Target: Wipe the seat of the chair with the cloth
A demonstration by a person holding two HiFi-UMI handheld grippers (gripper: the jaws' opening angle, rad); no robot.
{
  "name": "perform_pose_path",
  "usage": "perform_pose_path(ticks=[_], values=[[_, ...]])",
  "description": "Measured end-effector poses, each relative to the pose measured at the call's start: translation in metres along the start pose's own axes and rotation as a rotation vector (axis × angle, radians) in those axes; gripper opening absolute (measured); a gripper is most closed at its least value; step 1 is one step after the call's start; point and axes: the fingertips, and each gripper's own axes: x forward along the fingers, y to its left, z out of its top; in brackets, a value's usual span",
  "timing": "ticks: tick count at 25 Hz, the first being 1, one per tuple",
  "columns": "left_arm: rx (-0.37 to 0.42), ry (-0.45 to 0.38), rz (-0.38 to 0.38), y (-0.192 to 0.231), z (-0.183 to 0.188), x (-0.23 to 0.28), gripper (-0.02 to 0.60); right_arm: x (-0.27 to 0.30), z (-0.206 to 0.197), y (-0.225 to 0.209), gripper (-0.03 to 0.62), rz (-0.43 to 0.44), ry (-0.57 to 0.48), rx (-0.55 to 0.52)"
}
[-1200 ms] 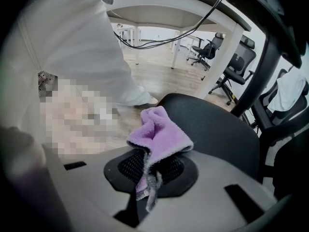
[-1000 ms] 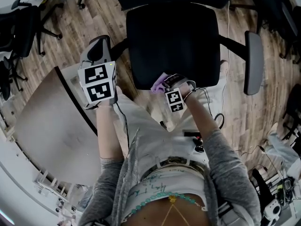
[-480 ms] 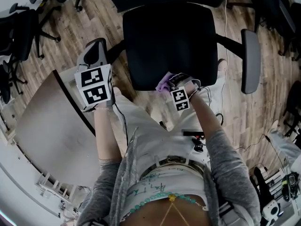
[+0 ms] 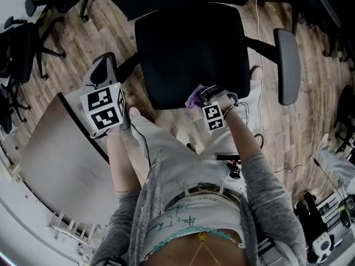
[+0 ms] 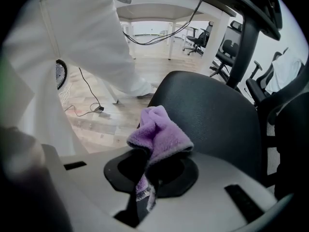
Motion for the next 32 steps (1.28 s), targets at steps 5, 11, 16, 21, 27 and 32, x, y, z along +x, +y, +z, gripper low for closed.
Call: perform_pose_path(ticks=[5, 11, 16, 21, 27, 32], values=[[0.000, 0.000, 0.002, -0.001, 0.000, 0.001, 0.008, -0.003, -0.009, 0.003, 0.048, -0.001, 0.005, 0.007], [0.002, 0.004, 0.002, -0.001, 0.001, 0.001, 0.008, -0.007, -0.023, 0.006, 0.048, 0.002, 0.023, 0.027], [0.005, 0.005, 0.005, -0.002, 0.001, 0.002, 0.008, -0.011, -0.039, 0.010, 0.048, 0.002, 0.044, 0.041], [0.006, 0.007, 0.006, -0.002, 0.000, 0.003, 0.008, -0.015, -0.050, 0.013, 0.048, -0.001, 0.064, 0.052], [0.006, 0.008, 0.006, -0.001, -0.001, 0.003, 0.008, -0.021, -0.066, 0.018, 0.048, 0.000, 0.095, 0.069], [0.006, 0.007, 0.006, -0.001, 0.001, 0.003, 0.008, -0.027, -0.080, 0.019, 0.048, 0.005, 0.113, 0.080]])
